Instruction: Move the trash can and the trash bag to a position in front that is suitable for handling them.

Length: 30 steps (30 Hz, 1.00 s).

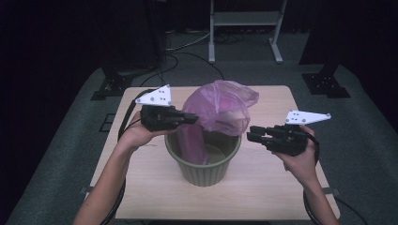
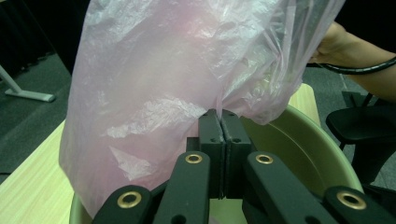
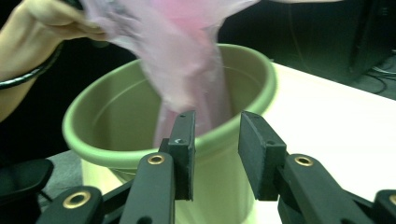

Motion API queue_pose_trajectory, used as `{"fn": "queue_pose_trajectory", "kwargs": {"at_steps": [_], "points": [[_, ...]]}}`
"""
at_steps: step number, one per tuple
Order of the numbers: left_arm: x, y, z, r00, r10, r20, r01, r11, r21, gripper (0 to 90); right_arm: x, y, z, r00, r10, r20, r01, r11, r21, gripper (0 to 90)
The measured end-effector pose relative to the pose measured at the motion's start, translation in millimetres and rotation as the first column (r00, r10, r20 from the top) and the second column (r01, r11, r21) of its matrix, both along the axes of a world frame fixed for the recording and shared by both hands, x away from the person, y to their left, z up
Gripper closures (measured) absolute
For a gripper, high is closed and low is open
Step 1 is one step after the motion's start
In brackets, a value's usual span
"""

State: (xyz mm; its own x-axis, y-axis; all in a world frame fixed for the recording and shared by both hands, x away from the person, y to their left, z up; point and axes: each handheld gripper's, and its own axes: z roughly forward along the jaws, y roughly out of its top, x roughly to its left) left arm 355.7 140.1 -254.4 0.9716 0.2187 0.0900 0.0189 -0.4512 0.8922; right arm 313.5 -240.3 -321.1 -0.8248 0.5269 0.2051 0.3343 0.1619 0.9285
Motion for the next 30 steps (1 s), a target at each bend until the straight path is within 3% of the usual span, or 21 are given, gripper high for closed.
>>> {"fn": "queue_pose_trajectory", "kwargs": {"at_steps": [7,15,22,23,25,26,30], "points": [[-4.5,16.0,2.1,0.9998,-0.011,-0.017,0.010,0.9991,-0.042,89.1,14.3,-6.2,-3.9,0.9992,-0.038,-0.013,0.038,0.9993,0.000,65.8],[-12.7,32.5,8.7,0.9989,-0.040,-0.025,0.038,0.9957,-0.085,89.4,32.7,2.4,-2.7,0.9987,-0.047,-0.018,0.048,0.9989,0.006,63.6],[-16.5,25.8,7.5,0.9957,-0.086,-0.035,0.083,0.9929,-0.084,89.4,35.8,32.2,16.6,0.9981,0.036,0.051,-0.037,0.9993,0.008,58.5],[-16.9,22.8,6.5,0.9947,-0.096,-0.036,0.093,0.9927,-0.077,89.4,33.9,43.3,25.1,0.9940,0.078,0.077,-0.078,0.9969,0.001,56.4],[-17.6,18.4,4.6,0.9923,-0.116,-0.044,0.112,0.9910,-0.073,89.5,33.1,47.9,28.5,0.9915,0.096,0.088,-0.096,0.9954,-0.004,55.4],[-17.8,14.4,2.5,0.9896,-0.135,-0.050,0.131,0.9890,-0.068,89.5,31.6,56.5,34.3,0.9858,0.127,0.110,-0.126,0.9919,-0.016,53.9],[-17.8,7.4,-1.0,0.9848,-0.161,-0.066,0.157,0.9859,-0.059,89.6,31.0,67.9,39.4,0.9758,0.181,0.122,-0.179,0.9834,-0.030,50.7]]}}
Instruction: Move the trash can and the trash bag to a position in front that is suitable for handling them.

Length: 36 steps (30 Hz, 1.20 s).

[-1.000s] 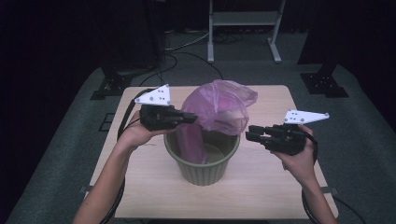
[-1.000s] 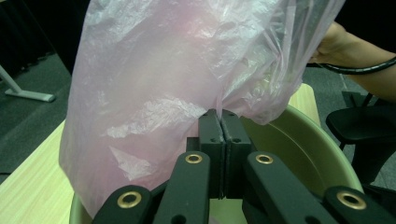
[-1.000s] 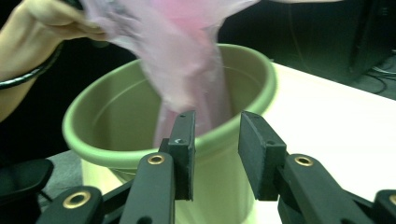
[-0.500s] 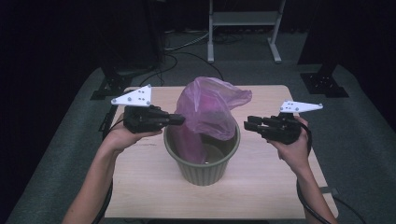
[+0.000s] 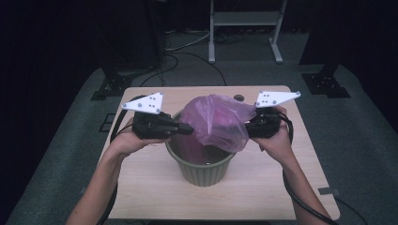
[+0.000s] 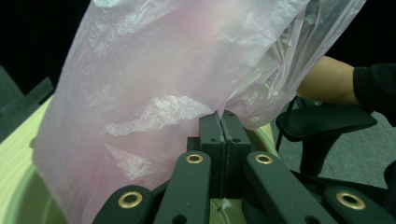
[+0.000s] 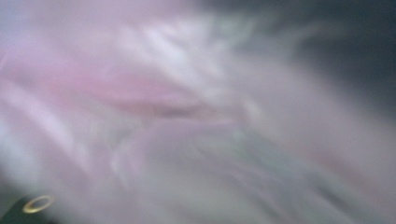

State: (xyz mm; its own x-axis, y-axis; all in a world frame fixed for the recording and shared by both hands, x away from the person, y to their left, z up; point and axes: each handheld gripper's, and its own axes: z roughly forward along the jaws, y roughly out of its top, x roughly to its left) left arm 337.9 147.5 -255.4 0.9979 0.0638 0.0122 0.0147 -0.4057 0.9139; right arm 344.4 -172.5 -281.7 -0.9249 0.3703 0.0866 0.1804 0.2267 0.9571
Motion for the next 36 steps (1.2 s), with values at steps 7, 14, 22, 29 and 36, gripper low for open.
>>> {"fn": "queue_pose_trajectory", "kwargs": {"at_steps": [7,14,22,29,36], "points": [[0.8,-15.5,-6.2,0.9988,-0.047,-0.016,0.047,0.9985,0.026,89.6,-2.8,24.1,6.4,0.9961,0.081,0.037,-0.079,0.9959,-0.044,49.8],[0.9,-19.6,-7.3,0.9982,-0.057,-0.020,0.058,0.9978,0.033,89.5,-4.4,31.9,5.5,0.9939,0.107,0.026,-0.106,0.9932,-0.050,62.9],[2.1,-7.3,-2.1,0.9997,-0.026,-0.005,0.026,0.9996,-0.011,89.4,-6.6,35.8,6.3,0.9932,0.117,-0.002,-0.117,0.9909,-0.067,90.0],[7.7,22.6,1.6,0.9977,0.067,-0.005,-0.067,0.9944,-0.082,89.7,-6.9,24.6,8.1,0.9960,0.085,-0.029,-0.087,0.9918,-0.094,90.0],[12.9,40.9,1.8,0.9914,0.130,-0.015,-0.131,0.9839,-0.121,89.9,-6.3,5.5,14.3,0.9983,0.037,-0.045,-0.042,0.9922,-0.117,90.0]]}}
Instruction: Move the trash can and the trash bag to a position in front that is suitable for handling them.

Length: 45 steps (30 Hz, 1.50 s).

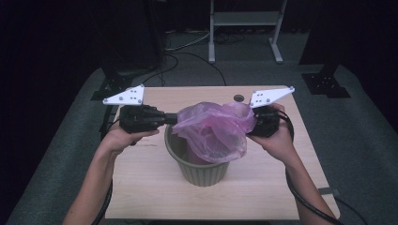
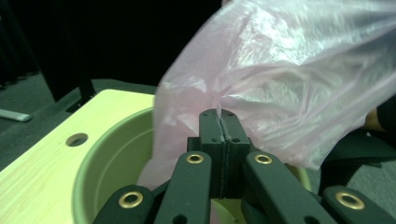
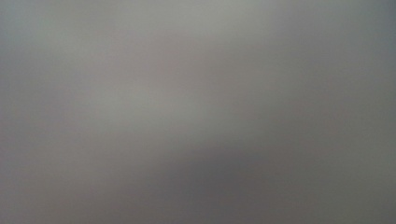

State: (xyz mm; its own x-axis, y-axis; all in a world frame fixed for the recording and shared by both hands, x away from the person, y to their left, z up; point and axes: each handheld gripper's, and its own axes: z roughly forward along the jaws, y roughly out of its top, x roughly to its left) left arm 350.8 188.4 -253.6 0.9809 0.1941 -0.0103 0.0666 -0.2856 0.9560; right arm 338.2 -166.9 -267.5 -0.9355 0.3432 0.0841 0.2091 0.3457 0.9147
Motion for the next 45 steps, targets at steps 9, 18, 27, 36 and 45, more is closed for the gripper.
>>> {"fn": "queue_pose_trajectory", "kwargs": {"at_steps": [9,18,27,36,45], "points": [[5.5,15.8,1.8,0.9985,0.054,-0.012,-0.055,0.9977,-0.041,89.9,6.1,-24.0,9.0,0.9967,-0.077,-0.024,0.077,0.9968,-0.021,90.0],[3.1,34.3,1.1,0.9949,0.098,-0.025,-0.099,0.9936,-0.053,89.9,7.1,-40.2,12.7,0.9923,-0.115,-0.045,0.112,0.9908,-0.076,90.0],[2.0,51.8,-6.0,0.9891,0.138,-0.051,-0.141,0.9879,-0.064,89.9,6.3,-55.3,3.0,0.9892,-0.126,-0.074,0.117,0.9856,-0.122,90.0],[0.0,82.6,-20.1,0.9745,0.197,-0.107,-0.207,0.9745,-0.087,90.0,5.8,-74.3,-7.9,0.9830,-0.139,-0.120,0.117,0.9775,-0.176,90.0],[1.9,96.1,-45.6,0.9599,0.223,-0.169,-0.239,0.9682,-0.075,90.0,6.4,-81.2,-27.3,0.9766,-0.143,-0.160,0.109,0.9726,-0.205,90.0]]}}
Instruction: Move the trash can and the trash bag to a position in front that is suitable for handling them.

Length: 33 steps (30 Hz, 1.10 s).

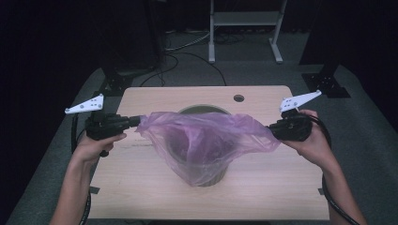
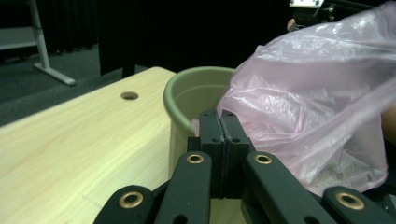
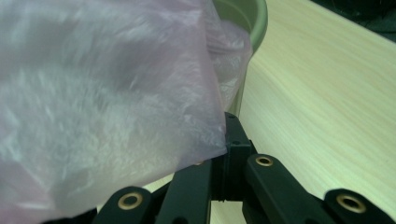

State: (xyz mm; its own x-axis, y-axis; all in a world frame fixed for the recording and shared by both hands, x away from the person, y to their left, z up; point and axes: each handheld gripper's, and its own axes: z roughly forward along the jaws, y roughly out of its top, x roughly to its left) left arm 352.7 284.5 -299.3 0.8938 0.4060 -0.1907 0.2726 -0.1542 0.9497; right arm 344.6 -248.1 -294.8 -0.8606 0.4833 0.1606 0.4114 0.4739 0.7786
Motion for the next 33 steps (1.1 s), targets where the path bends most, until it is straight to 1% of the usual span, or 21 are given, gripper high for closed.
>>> {"fn": "queue_pose_trajectory", "kwargs": {"at_steps": [3,4,8,9,10,11,12,15,16,17,20,23,24,25,26,27,28,29,30,32,33], "points": [[3.4,4.7,-16.1,0.9993,0.011,-0.035,-0.011,0.9999,-0.007,90.0,2.0,-1.9,-12.4,0.9998,0.002,-0.022,-0.002,1.0000,-0.001,90.0],[3.4,4.7,-16.1,0.9993,0.011,-0.035,-0.011,0.9999,-0.007,90.0,2.0,-1.9,-12.4,0.9998,0.002,-0.022,-0.002,1.0000,-0.001,90.0],[6.2,6.6,-32.3,0.9976,0.017,-0.068,-0.017,0.9998,-0.005,90.0,5.1,-1.8,-25.7,0.9989,0.002,-0.048,-0.002,1.0000,0.002,90.0],[7.7,7.5,-39.9,0.9964,0.019,-0.083,-0.020,0.9998,-0.008,90.0,7.1,-0.9,-33.1,0.9980,0.002,-0.063,-0.001,1.0000,0.006,90.0],[7.7,7.5,-39.9,0.9964,0.019,-0.083,-0.020,0.9998,-0.008,90.0,7.1,-0.9,-33.1,0.9980,0.002,-0.063,-0.001,1.0000,0.006,90.0],[8.5,8.1,-43.4,0.9957,0.022,-0.090,-0.023,0.9997,-0.010,90.0,8.9,-0.5,-38.6,0.9974,0.003,-0.072,-0.002,1.0000,0.007,90.0],[9.4,8.5,-46.8,0.9949,0.022,-0.098,-0.023,0.9997,-0.010,90.0,8.9,-0.5,-38.6,0.9974,0.003,-0.072,-0.002,1.0000,0.007,90.0],[12.4,7.8,-58.6,0.9919,0.023,-0.125,-0.025,0.9996,-0.013,90.0,12.7,-0.2,-49.8,0.9952,0.006,-0.097,-0.004,0.9997,0.024,90.0],[12.4,7.8,-58.6,0.9919,0.023,-0.125,-0.025,0.9996,-0.013,90.0,12.7,-0.2,-49.8,0.9952,0.006,-0.097,-0.004,0.9997,0.024,90.0],[13.2,7.3,-61.6,0.9914,0.023,-0.129,-0.024,0.9997,-0.007,90.0,14.0,0.3,-54.6,0.9941,0.009,-0.108,-0.005,0.9995,0.032,90.0],[14.5,5.0,-67.7,0.9899,0.017,-0.140,-0.019,0.9997,-0.016,90.0,14.7,0.9,-58.5,0.9932,0.014,-0.115,-0.010,0.9992,0.038,90.0],[14.2,2.5,-69.9,0.9906,0.011,-0.136,-0.012,0.9999,-0.008,89.9,14.8,-0.3,-62.3,0.9924,0.017,-0.122,-0.010,0.9984,0.055,90.0],[13.6,2.3,-69.2,0.9906,0.003,-0.137,-0.003,1.0000,-0.001,87.0,14.2,-1.7,-62.3,0.9929,0.017,-0.117,-0.010,0.9981,0.061,89.1],[13.2,2.1,-68.5,0.9900,0.002,-0.141,-0.001,1.0000,0.001,77.0,12.5,-4.3,-61.6,0.9938,0.009,-0.111,-0.001,0.9978,0.067,80.3],[11.8,2.3,-67.4,0.9903,0.002,-0.139,-0.002,1.0000,0.005,77.0,12.5,-4.3,-61.6,0.9938,0.009,-0.111,-0.001,0.9978,0.067,80.3],[10.1,3.2,-65.8,0.9913,-0.009,-0.131,0.009,0.9999,0.006,73.2,10.0,-9.8,-60.3,0.9948,0.004,-0.102,0.004,0.9969,0.078,77.9],[8.9,3.9,-64.8,0.9918,-0.009,-0.127,0.010,0.9999,0.006,73.2,10.0,-9.8,-60.3,0.9948,0.004,-0.102,0.004,0.9969,0.078,77.9],[6.7,5.0,-62.9,0.9920,-0.009,-0.126,0.011,0.9999,0.012,70.1,9.0,-11.7,-59.8,0.9952,0.002,-0.098,0.006,0.9966,0.082,76.3],[5.3,6.0,-61.7,0.9928,-0.007,-0.119,0.010,0.9996,0.025,66.0,6.2,-17.1,-58.0,0.9958,-0.003,-0.091,0.012,0.9951,0.098,74.0],[1.6,9.2,-59.6,0.9939,0.004,-0.110,0.001,0.9991,0.042,65.0,4.8,-19.7,-57.2,0.9961,-0.006,-0.088,0.015,0.9949,0.099,73.9],[-1.9,14.0,-59.1,0.9941,0.012,-0.107,-0.006,0.9986,0.052,62.3,1.9,-24.5,-56.3,0.9963,-0.015,-0.084,0.024,0.9945,0.102,72.5]]}}
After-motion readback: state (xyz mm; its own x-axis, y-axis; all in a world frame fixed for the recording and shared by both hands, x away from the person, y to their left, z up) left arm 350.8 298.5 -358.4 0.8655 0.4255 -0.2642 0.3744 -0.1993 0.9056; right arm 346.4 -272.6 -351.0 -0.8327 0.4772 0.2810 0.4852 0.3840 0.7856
